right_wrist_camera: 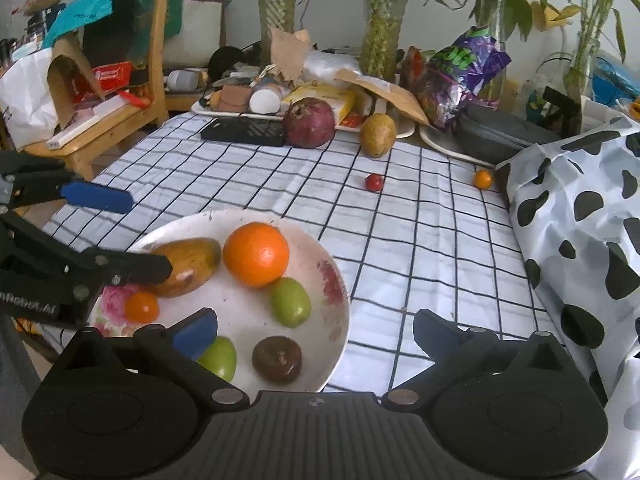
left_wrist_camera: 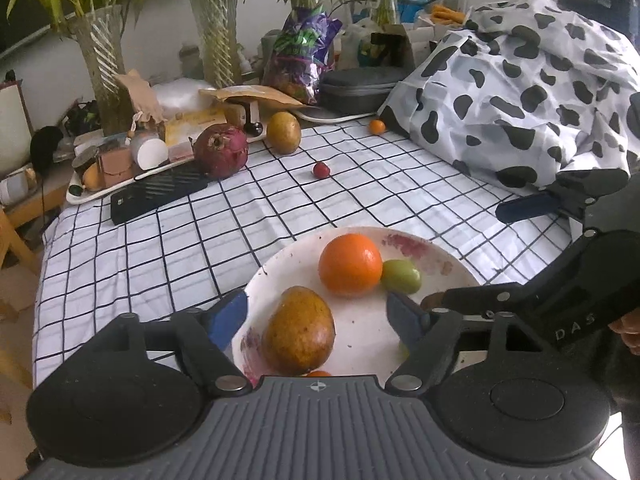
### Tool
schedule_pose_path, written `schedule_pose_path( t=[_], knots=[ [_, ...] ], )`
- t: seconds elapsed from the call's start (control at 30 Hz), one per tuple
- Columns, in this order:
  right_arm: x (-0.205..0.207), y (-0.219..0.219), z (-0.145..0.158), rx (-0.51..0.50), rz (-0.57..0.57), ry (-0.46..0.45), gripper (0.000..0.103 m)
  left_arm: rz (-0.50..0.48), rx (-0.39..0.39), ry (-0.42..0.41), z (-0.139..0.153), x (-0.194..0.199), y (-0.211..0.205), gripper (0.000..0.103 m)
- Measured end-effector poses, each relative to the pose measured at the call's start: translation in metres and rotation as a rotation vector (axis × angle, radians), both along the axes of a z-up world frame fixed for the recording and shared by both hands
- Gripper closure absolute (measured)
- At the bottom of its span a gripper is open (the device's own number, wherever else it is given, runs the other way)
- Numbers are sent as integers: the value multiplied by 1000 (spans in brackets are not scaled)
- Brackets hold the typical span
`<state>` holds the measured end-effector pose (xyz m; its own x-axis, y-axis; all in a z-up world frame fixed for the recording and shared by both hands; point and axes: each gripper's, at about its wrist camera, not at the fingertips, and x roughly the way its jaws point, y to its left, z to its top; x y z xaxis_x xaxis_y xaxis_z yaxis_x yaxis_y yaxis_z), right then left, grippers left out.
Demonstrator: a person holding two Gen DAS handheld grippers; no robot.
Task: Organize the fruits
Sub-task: 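Lift both open tools away from the plate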
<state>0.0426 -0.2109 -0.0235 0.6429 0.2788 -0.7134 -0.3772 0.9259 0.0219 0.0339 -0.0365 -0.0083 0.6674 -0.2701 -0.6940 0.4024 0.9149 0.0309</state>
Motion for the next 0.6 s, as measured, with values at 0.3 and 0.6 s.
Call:
schedule_pose_path(
  t=[0.3,0.6],
  knots=[
    [14,-14,3,22,-92,-18,0,26,-33,0,4,16,7,25],
    [23,-25,2,53,-155,-1,0,53,-58,-1,8,29,16,25]
  ],
)
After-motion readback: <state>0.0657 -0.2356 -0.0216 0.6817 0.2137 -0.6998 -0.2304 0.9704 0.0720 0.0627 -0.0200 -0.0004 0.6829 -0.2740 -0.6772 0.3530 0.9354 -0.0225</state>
